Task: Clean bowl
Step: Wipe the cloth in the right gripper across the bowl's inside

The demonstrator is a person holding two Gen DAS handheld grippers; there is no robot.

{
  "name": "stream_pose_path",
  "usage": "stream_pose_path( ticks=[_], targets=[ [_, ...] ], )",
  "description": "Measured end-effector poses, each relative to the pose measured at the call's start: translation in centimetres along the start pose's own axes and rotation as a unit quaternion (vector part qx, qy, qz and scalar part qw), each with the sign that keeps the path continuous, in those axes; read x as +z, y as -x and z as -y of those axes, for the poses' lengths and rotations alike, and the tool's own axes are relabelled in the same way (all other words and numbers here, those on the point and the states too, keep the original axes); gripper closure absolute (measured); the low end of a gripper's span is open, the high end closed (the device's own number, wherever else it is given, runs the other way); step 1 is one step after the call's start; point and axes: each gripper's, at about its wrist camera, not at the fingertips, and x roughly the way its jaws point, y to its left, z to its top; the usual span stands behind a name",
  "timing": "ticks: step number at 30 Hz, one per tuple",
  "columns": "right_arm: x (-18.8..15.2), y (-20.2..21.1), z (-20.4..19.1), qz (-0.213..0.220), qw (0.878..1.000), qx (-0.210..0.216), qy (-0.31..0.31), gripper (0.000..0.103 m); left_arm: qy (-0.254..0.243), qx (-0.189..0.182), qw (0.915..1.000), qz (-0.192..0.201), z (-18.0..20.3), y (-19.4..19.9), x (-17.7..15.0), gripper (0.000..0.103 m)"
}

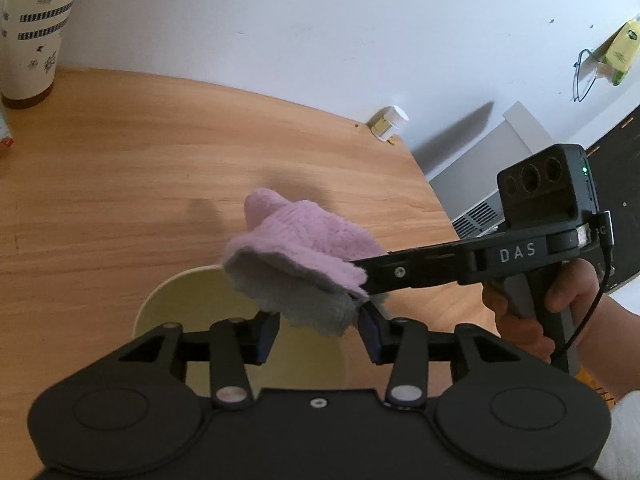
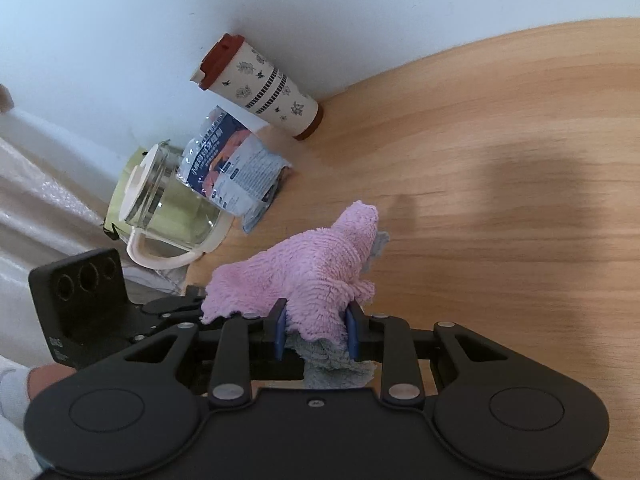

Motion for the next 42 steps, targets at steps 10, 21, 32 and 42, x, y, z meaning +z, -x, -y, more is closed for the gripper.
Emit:
stream_pose_path(
  ticks=[10,21,32,42],
  targets=[
    [-0.1,-0.2,1.4,-0.021,0.999,0.022,-0.029,0.071,-0.035,0.017,0.9992,0.006,1.4,-1.6,-0.3,0.083],
    [2.4,-2.5,0.7,-0.032,0.999,0.031,-0.013,0.071,-0.032,0.013,0.9994,0.001,0.8,-0.4,-1.8,0.092],
    [2.1,-4.5,1.9,-0.051,0.996,0.049,-0.058,0.071,0.032,0.004,0.9995,0.007,-0.5,1.2,-0.9,0.066],
    [0.4,-3.2,2.3,-0.046,0.993,0.074,-0.085,0.071,-0.031,0.016,0.9994,-0.006,0.8,1.1,-1.5,0.087]
  ],
)
